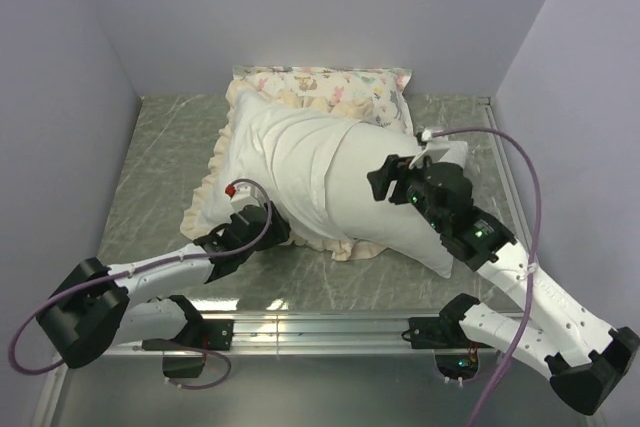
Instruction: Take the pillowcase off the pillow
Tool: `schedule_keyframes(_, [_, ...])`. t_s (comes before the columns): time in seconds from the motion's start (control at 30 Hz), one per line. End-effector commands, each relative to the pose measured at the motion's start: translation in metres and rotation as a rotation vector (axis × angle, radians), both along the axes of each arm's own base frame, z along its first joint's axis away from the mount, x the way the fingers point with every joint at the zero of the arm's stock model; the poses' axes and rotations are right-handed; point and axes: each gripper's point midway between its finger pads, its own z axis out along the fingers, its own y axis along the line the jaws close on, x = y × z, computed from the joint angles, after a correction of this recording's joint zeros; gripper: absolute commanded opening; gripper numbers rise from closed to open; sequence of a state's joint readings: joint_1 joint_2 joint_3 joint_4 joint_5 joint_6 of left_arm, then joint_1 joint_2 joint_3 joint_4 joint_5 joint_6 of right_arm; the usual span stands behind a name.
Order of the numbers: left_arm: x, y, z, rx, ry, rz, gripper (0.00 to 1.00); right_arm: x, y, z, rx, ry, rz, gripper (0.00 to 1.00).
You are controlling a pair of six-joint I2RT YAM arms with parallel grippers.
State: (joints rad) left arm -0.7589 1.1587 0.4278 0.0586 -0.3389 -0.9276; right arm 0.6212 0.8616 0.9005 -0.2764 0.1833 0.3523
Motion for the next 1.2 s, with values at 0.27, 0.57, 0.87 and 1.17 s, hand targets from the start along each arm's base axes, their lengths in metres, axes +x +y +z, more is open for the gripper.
schedule_keyframes(0.27, [0.015,-0.013,0.028,0.062,-0.086,0.034,0.0,-0.004,0.0,-0.053,-0.073,0.071,-0.06,0.74])
schedule_keyframes(0.57, [-0.011,-0.006,0.272,-0.046,-0.434,0.038,0.01,-0.009,-0.015,0.028,-0.065,-0.031,-0.09,0.74])
schedule_keyframes(0.87, [0.021,-0.032,0.399,0.018,-0.581,0.015,0.0,0.013,-0.01,0.149,-0.055,-0.168,-0.118,0.78])
schedule_keyframes(1.17, [0.127,-0.006,0.277,0.054,-0.344,0.039,0.01,0.034,0.034,0.073,-0.065,-0.027,-0.02,0.79])
